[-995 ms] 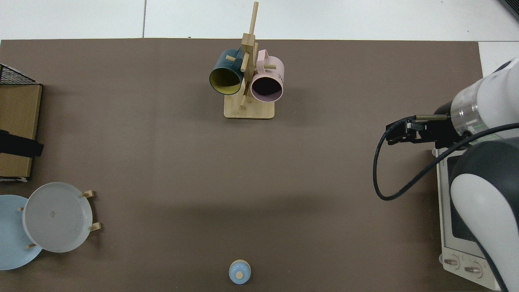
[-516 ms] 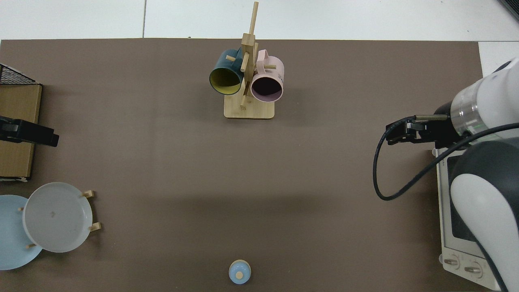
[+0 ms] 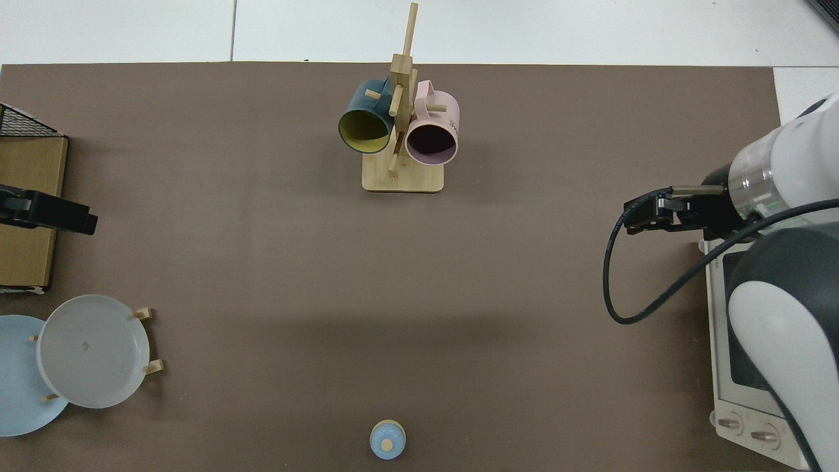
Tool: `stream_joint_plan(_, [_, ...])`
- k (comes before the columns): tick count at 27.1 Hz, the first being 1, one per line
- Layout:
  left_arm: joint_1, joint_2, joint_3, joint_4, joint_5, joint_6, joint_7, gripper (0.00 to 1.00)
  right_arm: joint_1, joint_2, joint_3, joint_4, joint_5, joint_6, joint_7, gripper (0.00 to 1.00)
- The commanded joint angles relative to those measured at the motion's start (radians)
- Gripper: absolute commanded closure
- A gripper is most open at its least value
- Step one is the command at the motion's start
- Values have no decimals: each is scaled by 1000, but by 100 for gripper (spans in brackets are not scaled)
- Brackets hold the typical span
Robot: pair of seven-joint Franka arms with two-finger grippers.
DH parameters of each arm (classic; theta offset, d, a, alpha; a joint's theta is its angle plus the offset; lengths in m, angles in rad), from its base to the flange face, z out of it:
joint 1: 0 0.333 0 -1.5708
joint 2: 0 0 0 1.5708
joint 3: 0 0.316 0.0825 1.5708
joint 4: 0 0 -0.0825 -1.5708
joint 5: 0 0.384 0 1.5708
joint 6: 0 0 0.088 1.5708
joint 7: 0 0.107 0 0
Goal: Put markers into pen holder
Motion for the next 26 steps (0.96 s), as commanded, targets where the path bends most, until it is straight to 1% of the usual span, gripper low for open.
stream_joint_plan(1, [-17, -1, 12, 10, -4, 6, -9, 0, -16, -24, 9, -34, 19, 28, 9, 0])
stream_joint_plan(7, [-16, -12, 14, -9, -3, -2, -4, 0, -16, -24, 9, -33, 19, 28, 9, 0])
stream_joint_plan(14, [-17, -78, 12, -99, 14, 13, -7, 0, -16, -24, 9, -34, 19, 28, 9, 0])
stream_joint_plan(26, [-17, -76, 20, -96, 11, 15, -7, 0, -16, -26, 9, -34, 19, 28, 9, 0])
